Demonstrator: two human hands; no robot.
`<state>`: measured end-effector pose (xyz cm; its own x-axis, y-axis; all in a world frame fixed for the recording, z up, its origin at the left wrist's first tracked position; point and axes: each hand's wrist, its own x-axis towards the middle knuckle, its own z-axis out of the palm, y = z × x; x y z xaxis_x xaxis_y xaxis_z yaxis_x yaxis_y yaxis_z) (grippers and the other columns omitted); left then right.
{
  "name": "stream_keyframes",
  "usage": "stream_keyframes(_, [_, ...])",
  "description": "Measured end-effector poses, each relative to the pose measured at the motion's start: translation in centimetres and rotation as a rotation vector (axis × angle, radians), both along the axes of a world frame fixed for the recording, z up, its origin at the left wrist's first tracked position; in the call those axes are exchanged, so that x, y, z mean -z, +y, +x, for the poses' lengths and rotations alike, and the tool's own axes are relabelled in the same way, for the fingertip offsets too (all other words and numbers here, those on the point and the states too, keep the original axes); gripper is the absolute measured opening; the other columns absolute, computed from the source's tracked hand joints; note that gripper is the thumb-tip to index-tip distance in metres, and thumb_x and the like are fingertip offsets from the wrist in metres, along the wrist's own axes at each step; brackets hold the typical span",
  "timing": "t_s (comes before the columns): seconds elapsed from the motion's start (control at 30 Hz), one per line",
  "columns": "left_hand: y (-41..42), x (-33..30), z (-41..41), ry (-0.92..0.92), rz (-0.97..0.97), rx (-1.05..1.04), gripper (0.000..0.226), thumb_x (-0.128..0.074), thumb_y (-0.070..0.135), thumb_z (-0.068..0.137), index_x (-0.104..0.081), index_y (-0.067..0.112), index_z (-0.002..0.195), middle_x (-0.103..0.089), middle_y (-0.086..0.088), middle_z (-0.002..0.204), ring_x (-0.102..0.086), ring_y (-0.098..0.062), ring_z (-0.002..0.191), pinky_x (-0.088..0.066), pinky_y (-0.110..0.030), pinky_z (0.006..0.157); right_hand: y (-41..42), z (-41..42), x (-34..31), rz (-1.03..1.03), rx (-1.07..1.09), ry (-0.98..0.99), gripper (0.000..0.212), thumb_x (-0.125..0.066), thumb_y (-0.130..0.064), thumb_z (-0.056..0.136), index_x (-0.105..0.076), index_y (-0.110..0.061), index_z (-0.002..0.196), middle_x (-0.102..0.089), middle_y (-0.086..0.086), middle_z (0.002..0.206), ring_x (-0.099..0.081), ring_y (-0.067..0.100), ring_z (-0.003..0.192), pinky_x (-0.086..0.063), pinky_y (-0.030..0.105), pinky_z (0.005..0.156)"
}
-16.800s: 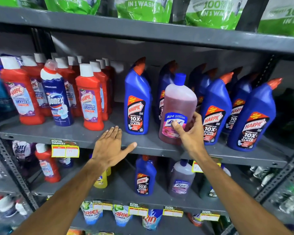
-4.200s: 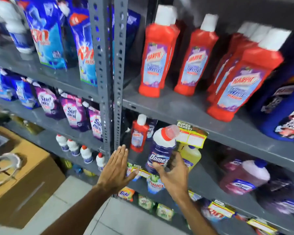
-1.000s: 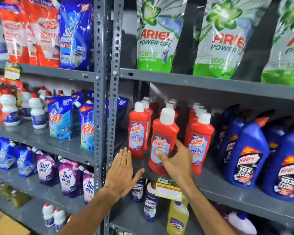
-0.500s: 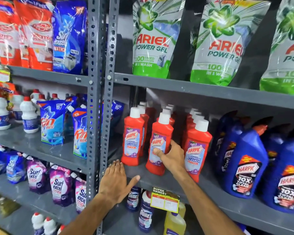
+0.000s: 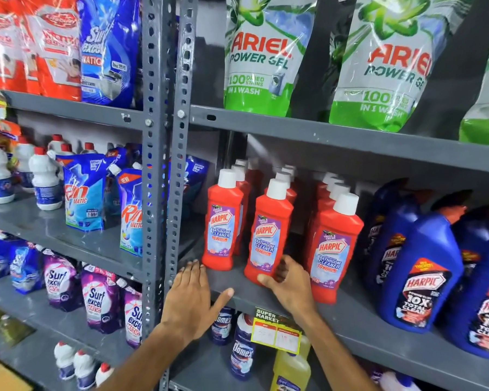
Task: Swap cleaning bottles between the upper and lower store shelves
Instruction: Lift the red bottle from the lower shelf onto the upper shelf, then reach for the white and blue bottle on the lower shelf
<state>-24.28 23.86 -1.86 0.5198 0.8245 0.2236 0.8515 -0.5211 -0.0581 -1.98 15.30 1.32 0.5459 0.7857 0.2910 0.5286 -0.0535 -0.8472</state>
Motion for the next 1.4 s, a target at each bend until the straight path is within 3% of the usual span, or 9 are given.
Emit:
stream_keyframes(0.17, [-0.1,0.1,0.0,0.001,-0.008,0.001,0.114,0.007,0.084,0.09,-0.006,0.0,0.165,-0.011,-0.02,0.176,-0.01,-0.029,0.164,-0.005,-0.041,0.134,0.5,0.2,-0.1,-0.035,-0.026,0.04,0.066,-0.092,-0.013,0.08,-0.061,-0.008,0.139,-0.075,0.006,0.131,-0.073,0.019,0.118,-0.058,0.044,0.106])
stream_keyframes(0.6, [0.1,0.2,-0.2,-0.07,-0.021,0.023,0.116,0.011,0.085,0.087,-0.006,0.001,0.166,-0.012,-0.019,0.176,-0.011,-0.029,0.164,-0.007,-0.042,0.134,0.0,-0.4,-0.1,-0.042,-0.022,0.031,0.071,-0.093,-0.022,0.08,-0.059,-0.012,0.142,-0.073,0.005,0.136,-0.071,0.019,0.123,-0.057,0.04,0.106])
stream_keyframes(0.77, [0.4,-0.4,-0.1,-0.179,0.009,0.044,0.115,0.012,0.083,0.089,-0.006,-0.001,0.165,-0.011,-0.02,0.176,-0.01,-0.03,0.164,-0.007,-0.044,0.134,-2.0,-1.9,-1.2,0.172,0.097,-0.11,0.087,-0.094,-0.027,0.077,-0.052,-0.017,0.152,-0.068,-0.001,0.14,-0.067,0.013,0.122,-0.057,0.033,0.104])
stream_keyframes(0.87, [-0.8,2.0,-0.7,-0.336,0.103,0.179,0.098,-0.015,0.073,0.103,-0.003,-0.001,0.165,-0.003,-0.021,0.176,-0.003,-0.032,0.165,-0.004,-0.044,0.134,-4.4,-3.5,-0.2,0.411,0.211,-0.301,0.049,-0.083,-0.036,0.088,-0.063,-0.034,0.133,-0.066,-0.015,0.126,-0.066,0.002,0.109,-0.053,0.018,0.093])
stream_keyframes(0.93, [-2.5,5.7,-1.5,-0.419,0.154,0.314,0.09,-0.036,0.062,0.107,-0.005,0.0,0.166,-0.003,-0.019,0.177,-0.003,-0.032,0.165,-0.003,-0.043,0.134,-6.1,-4.8,1.9,0.544,0.169,-0.424,0.021,-0.077,-0.029,0.096,-0.069,-0.032,0.115,-0.067,-0.016,0.11,-0.068,0.005,0.098,-0.054,0.02,0.086])
stream_keyframes(1.0, [-3.9,10.0,-2.4,-0.416,0.131,0.379,0.089,-0.04,0.059,0.107,-0.007,0.001,0.166,-0.005,-0.016,0.177,-0.006,-0.032,0.164,-0.007,-0.044,0.133,-7.2,-6.0,5.2,0.596,0.077,-0.521,0.007,-0.074,-0.018,0.098,-0.073,-0.024,0.102,-0.069,-0.011,0.102,-0.07,0.008,0.091,-0.056,0.024,0.082])
stream_keyframes(1.1, [-5.2,15.2,-3.8,-0.348,-0.015,0.345,0.087,-0.039,0.059,0.108,-0.01,0.0,0.165,-0.008,-0.018,0.177,-0.013,-0.033,0.164,-0.015,-0.046,0.131,-8.3,-7.4,10.8,0.471,-0.01,-0.546,0.008,-0.072,-0.011,0.096,-0.077,-0.017,0.094,-0.073,-0.006,0.097,-0.071,0.008,0.089,-0.058,0.024,0.079])
stream_keyframes(1.2, [-5.3,18.8,-4.5,-0.276,-0.162,0.286,0.088,-0.038,0.06,0.106,-0.023,-0.006,0.161,-0.017,-0.023,0.173,-0.023,-0.039,0.16,-0.018,-0.046,0.128,-8.8,-8.1,15.7,0.173,-0.016,-0.451,0.01,-0.076,-0.022,0.094,-0.077,-0.023,0.104,-0.076,-0.01,0.107,-0.073,0.008,0.095,-0.057,0.025,0.084])
stream_keyframes(1.4, [-2.4,25.1,-3.7,-0.182,-0.374,0.163,0.108,-0.012,0.08,0.094,-0.004,-0.003,0.163,0.008,-0.021,0.172,0.004,-0.037,0.162,0.008,-0.045,0.129,-5.3,-7.4,21.8,-0.139,0.075,-0.203,0.032,-0.081,-0.021,0.091,-0.071,-0.012,0.12,-0.074,0.002,0.115,-0.071,0.024,0.104,-0.054,0.035,0.093])
